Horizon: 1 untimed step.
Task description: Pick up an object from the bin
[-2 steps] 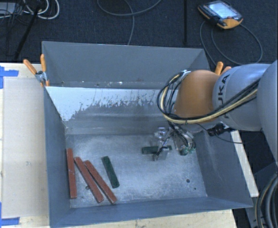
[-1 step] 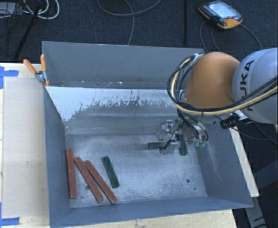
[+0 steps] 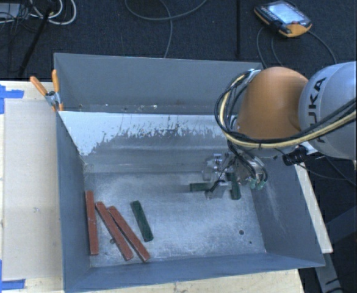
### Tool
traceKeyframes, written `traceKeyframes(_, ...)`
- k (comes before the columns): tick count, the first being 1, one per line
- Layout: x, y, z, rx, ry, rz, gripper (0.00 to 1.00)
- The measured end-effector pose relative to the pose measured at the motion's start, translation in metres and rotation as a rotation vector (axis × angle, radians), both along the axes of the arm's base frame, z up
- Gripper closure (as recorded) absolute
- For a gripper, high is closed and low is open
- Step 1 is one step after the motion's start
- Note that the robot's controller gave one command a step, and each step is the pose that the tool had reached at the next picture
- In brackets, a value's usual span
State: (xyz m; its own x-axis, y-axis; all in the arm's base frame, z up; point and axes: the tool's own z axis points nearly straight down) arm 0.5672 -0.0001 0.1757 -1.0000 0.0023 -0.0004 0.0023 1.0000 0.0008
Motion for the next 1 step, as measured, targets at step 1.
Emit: traceKeyframes(1,-0.0188,0.0231,0.0652,0.0,0.0,0.012,1.0)
